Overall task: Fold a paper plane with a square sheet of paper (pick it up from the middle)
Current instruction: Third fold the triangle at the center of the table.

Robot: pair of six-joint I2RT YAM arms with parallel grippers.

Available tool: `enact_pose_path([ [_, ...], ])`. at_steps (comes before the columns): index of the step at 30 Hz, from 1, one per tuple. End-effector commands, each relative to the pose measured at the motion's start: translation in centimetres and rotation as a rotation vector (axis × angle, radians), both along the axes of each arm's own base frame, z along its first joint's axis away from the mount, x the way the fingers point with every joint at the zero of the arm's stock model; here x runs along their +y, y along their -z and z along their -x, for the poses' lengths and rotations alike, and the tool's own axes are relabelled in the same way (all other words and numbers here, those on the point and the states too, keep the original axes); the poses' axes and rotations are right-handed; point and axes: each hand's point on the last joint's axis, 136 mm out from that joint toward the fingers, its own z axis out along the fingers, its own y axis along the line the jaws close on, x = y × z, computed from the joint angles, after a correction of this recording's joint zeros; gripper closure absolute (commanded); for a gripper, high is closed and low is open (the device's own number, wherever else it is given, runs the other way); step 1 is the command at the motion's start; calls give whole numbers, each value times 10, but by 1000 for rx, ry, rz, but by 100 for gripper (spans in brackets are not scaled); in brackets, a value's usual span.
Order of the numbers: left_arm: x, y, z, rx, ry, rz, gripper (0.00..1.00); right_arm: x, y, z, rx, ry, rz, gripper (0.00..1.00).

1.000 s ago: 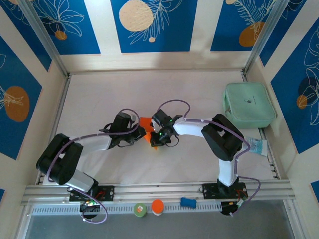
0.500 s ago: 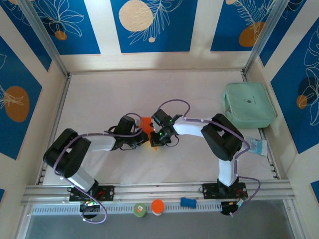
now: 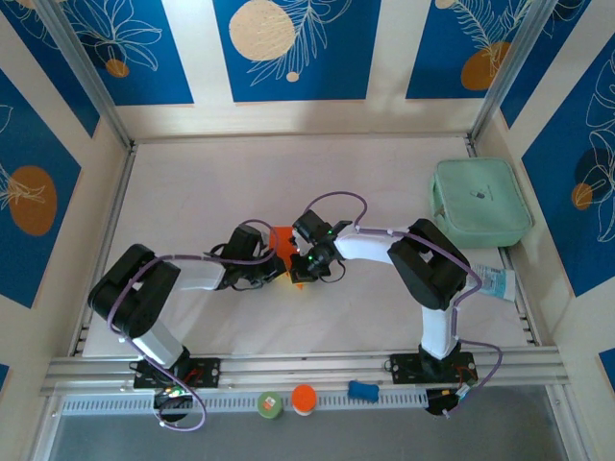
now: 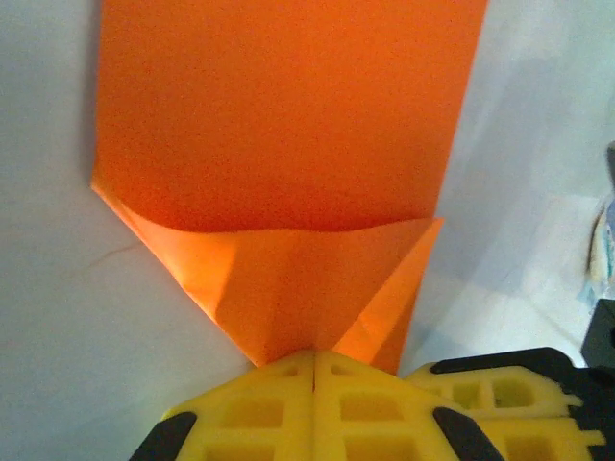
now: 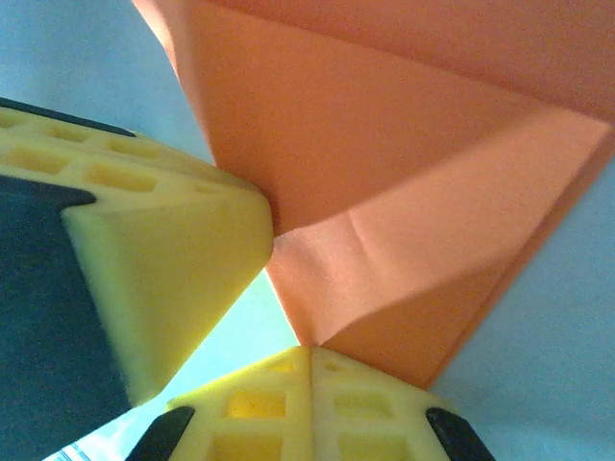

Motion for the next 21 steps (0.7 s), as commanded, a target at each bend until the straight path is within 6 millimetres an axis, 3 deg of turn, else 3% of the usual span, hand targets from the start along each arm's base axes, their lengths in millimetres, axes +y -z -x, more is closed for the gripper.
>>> enact_pose_path([
  [1, 10, 14, 4, 37, -25, -83, 94, -28, 33, 19, 82, 10, 143, 100],
  [11, 22, 15, -11, 26, -13, -114, 94, -43, 44, 38, 131, -35, 179, 100],
  [21, 47, 18, -35, 23, -8, -126, 92, -53, 53, 49, 158, -40, 208, 100],
])
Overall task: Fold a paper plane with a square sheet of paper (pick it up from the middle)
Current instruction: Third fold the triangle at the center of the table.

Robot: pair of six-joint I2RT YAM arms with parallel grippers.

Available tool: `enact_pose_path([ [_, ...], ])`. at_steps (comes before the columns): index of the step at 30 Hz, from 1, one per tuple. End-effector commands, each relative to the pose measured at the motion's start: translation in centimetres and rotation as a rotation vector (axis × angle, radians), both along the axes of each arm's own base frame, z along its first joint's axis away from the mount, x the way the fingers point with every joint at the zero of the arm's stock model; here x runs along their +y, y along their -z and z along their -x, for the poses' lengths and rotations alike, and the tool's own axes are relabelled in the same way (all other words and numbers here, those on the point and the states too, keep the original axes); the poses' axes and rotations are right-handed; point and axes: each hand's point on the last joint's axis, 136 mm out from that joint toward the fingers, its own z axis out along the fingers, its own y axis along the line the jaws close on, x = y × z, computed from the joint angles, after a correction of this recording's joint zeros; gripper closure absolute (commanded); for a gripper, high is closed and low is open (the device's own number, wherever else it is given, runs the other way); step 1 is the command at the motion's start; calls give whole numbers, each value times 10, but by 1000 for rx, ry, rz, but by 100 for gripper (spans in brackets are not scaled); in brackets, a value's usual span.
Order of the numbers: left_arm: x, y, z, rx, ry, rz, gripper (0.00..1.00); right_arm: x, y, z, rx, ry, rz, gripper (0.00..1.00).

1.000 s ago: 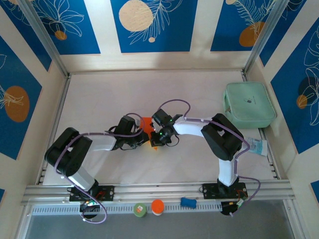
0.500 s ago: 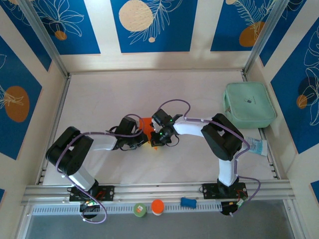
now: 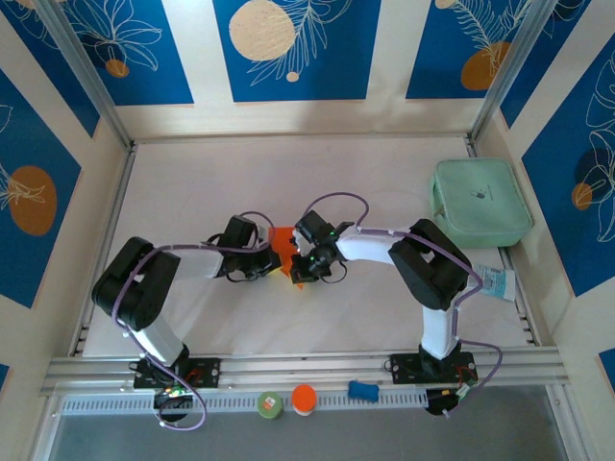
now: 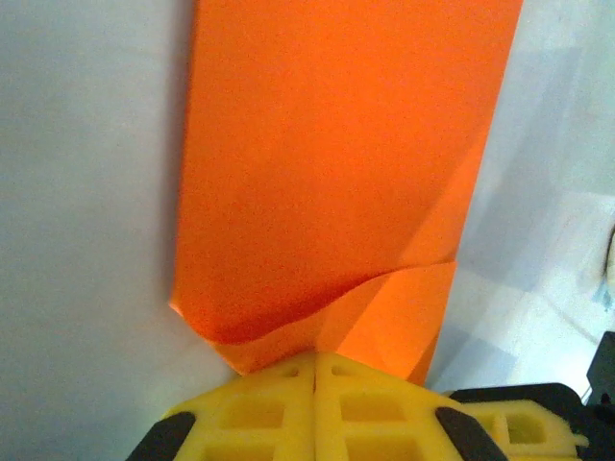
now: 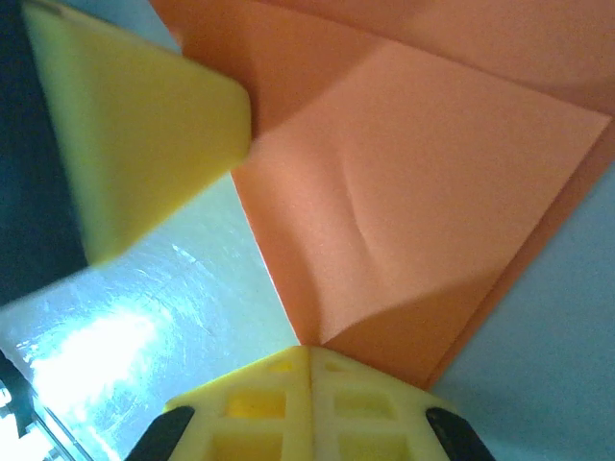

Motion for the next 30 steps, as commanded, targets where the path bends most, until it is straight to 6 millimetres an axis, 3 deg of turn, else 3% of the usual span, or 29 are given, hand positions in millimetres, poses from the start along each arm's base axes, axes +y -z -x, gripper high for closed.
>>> enact_pose_path([
  [1, 31, 16, -14, -1, -40, -107, 92, -53, 51, 47, 163, -13, 239, 100],
  [7, 57, 18, -25, -4, -65, -143, 92, -54, 51, 48, 162, -9, 241, 100],
  [12, 69, 0, -41, -38, -77, -158, 91, -50, 48, 46, 156, -7, 220, 100],
  [16, 58, -37, -51, -104, -71, -86, 90, -36, 35, 36, 129, -6, 162, 100],
  [20, 44, -60, -40, -128, -63, -19, 89, -12, 8, 22, 85, -11, 55, 99],
  [26, 20, -59, -15, -100, -27, 31, 89, 17, -45, -1, 8, -27, -100, 97],
  [30, 3, -50, -7, -74, 5, 49, 90, 22, -59, -9, -31, -36, -125, 97],
])
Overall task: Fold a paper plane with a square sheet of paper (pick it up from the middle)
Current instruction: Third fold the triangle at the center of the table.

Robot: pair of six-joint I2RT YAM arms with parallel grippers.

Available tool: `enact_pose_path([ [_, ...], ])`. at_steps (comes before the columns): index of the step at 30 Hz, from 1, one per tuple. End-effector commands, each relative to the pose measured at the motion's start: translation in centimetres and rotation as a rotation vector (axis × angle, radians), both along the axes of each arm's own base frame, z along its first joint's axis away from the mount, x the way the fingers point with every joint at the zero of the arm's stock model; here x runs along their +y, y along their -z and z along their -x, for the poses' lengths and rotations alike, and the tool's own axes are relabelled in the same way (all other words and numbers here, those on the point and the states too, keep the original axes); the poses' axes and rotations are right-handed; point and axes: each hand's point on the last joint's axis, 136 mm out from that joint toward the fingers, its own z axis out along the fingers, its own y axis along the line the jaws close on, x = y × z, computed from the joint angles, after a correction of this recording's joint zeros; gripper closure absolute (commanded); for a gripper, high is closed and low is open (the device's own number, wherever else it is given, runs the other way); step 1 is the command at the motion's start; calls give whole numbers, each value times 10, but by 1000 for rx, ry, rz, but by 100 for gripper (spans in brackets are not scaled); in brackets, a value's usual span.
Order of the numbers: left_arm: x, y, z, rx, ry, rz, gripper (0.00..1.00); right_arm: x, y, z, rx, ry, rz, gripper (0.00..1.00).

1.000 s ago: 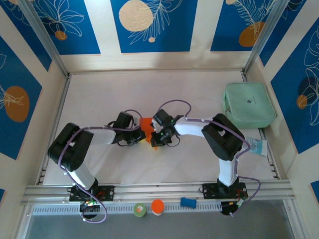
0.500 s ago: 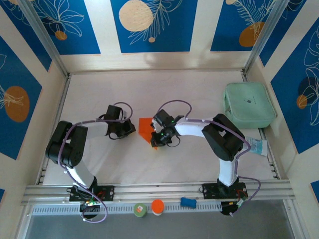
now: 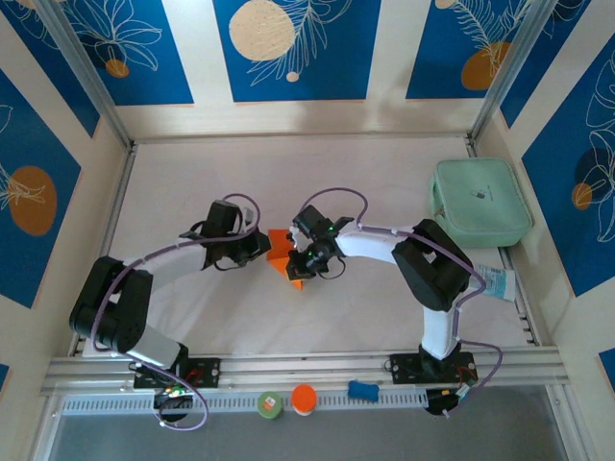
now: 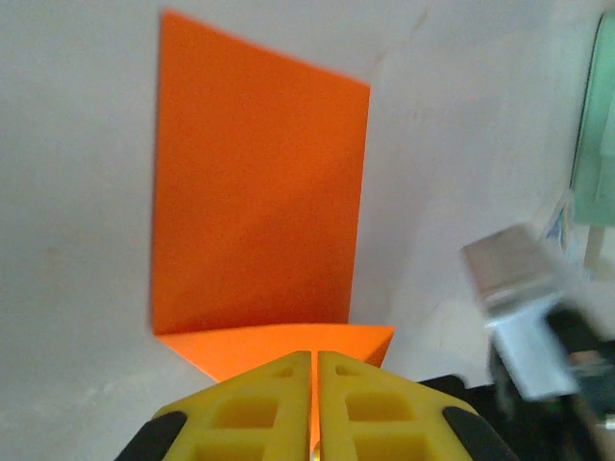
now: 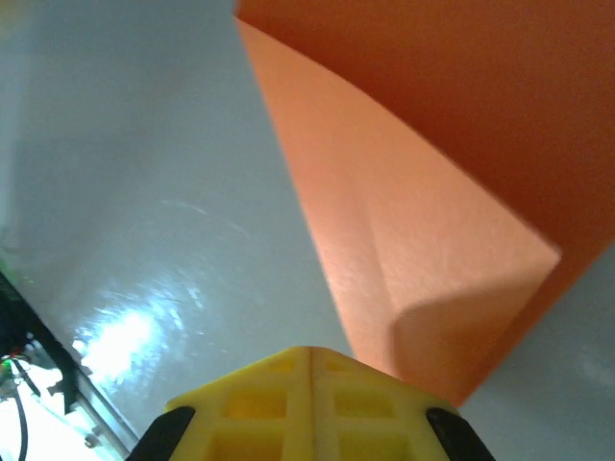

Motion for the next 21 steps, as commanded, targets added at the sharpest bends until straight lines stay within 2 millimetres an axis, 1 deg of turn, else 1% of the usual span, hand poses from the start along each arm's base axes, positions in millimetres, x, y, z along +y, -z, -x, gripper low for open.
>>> enact_pose_path([
  [1, -14, 10, 8, 44, 23, 36, 90, 7, -28, -4, -25, -17, -58, 97],
  [8, -30, 30, 17, 88, 45, 49, 92, -1, -4, -6, 3, 15, 27, 97],
  [11, -34, 40, 19, 110, 50, 41, 93, -4, 3, -8, 2, 24, 58, 97],
  [13, -34, 47, 19, 128, 43, 33, 93, -5, 5, -8, 4, 21, 64, 98],
  [17, -31, 60, 20, 167, 18, 11, 94, -4, 10, 0, 27, -9, 53, 98],
  [21, -23, 71, 25, 212, -5, -38, 95, -7, 19, 8, 48, -20, 69, 98],
])
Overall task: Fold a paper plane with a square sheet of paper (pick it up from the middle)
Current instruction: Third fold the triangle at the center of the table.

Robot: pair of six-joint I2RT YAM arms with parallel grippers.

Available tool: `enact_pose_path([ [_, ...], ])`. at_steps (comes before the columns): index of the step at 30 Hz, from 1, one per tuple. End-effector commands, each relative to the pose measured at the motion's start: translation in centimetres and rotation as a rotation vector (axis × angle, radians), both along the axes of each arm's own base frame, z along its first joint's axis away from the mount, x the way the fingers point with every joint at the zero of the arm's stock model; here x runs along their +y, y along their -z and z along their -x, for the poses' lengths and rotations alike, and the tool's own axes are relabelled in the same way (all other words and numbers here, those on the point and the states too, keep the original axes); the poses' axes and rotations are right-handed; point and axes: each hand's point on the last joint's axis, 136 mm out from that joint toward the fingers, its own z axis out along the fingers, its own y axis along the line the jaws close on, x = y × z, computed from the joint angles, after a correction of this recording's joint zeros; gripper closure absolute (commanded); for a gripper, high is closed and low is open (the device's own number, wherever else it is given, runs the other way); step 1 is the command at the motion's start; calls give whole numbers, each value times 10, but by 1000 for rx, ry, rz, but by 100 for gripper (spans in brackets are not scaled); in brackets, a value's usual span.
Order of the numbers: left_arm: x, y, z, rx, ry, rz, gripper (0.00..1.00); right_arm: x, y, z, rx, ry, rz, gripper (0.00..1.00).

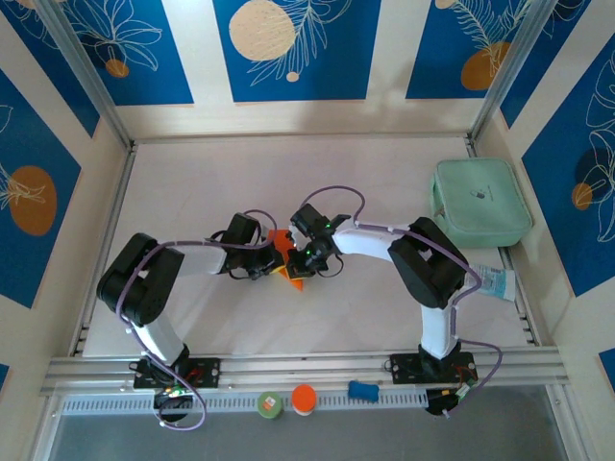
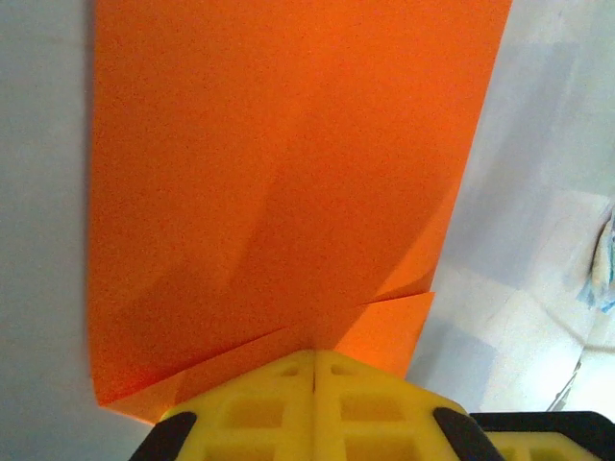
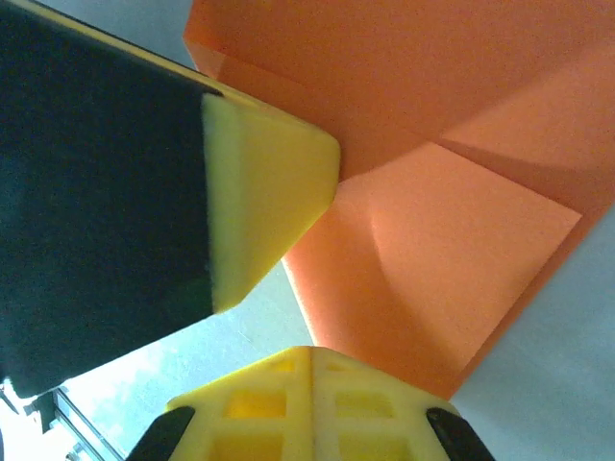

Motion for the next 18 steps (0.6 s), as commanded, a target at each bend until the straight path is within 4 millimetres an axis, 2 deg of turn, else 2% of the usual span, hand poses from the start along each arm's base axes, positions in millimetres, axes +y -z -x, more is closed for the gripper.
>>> enact_pose_path([
  [1, 8, 18, 9, 66, -22, -66, 95, -4, 7, 13, 41, -28, 12, 98],
  [9, 18, 30, 17, 108, -26, -125, 95, -26, 21, 35, 86, -24, 60, 98],
  [14, 16, 27, 16, 103, -21, -116, 95, -42, 24, 58, 122, -36, 77, 98],
  [18, 9, 14, 9, 69, -15, -79, 93, -47, 15, 63, 98, -37, 56, 98],
])
